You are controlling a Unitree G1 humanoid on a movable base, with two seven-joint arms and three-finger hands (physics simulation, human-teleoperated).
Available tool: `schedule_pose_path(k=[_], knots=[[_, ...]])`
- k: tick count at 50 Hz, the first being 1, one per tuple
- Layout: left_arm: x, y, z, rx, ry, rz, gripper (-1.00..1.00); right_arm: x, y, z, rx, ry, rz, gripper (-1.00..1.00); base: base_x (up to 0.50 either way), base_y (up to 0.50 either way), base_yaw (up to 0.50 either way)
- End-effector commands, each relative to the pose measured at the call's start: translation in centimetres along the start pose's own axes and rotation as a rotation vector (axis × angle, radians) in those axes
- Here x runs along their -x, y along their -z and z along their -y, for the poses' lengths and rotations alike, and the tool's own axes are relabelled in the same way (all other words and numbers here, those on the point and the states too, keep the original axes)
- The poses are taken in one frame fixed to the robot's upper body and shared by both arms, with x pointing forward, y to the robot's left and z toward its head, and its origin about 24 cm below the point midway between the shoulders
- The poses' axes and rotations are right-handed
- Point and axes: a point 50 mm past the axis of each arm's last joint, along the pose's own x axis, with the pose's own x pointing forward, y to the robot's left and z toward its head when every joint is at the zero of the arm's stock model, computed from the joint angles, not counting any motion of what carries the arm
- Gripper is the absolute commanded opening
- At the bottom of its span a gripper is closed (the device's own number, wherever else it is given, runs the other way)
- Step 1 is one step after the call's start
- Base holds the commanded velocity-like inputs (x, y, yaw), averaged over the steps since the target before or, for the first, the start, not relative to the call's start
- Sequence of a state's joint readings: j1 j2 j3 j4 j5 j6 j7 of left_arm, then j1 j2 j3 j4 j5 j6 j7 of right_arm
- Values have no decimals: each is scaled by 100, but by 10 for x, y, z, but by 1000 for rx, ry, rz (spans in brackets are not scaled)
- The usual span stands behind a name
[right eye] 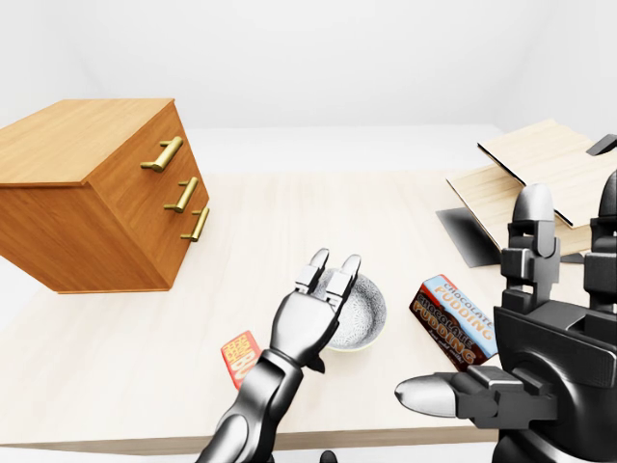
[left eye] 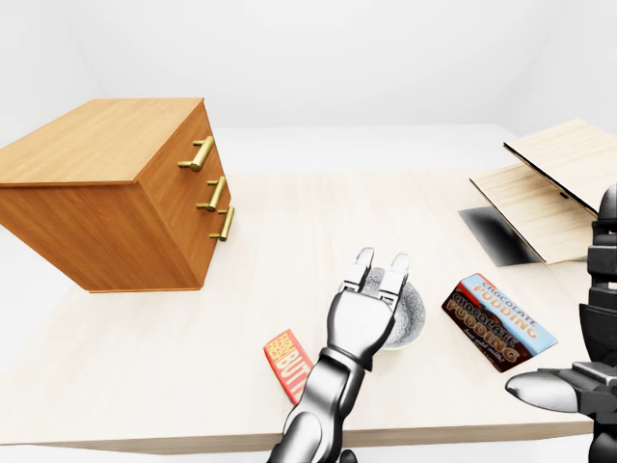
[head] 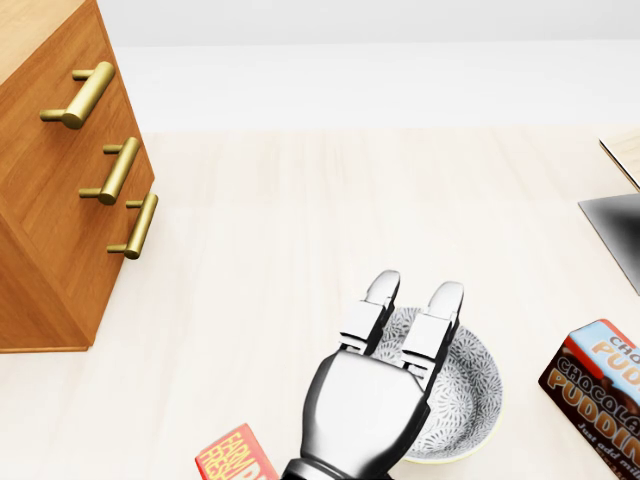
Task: Close the top drawer of the cabinet and put the bowl on top of it.
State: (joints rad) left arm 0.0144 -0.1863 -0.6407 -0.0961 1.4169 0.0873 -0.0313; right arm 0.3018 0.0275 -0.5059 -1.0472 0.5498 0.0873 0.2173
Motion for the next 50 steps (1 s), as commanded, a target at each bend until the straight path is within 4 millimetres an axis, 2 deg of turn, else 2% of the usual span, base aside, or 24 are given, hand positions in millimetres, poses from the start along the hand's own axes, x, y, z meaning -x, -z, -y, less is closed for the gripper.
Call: schedule_pose_path(k=[1,21,33,50], knots=[[0,4,15,-9,45,-16,100,0,0,0,4,2,-2,100,0,0,0],[-2,7,27,-16,80,-31,100,0,1,-1,7,-2,4,100,0,0,0],[-14,16,29,-13,82,-65,100,-1,0,-1,9,-2,8,100,0,0,0],[-15,15,37,1,92,-70,100,0,1,-1,11,-2,7,100,0,0,0]])
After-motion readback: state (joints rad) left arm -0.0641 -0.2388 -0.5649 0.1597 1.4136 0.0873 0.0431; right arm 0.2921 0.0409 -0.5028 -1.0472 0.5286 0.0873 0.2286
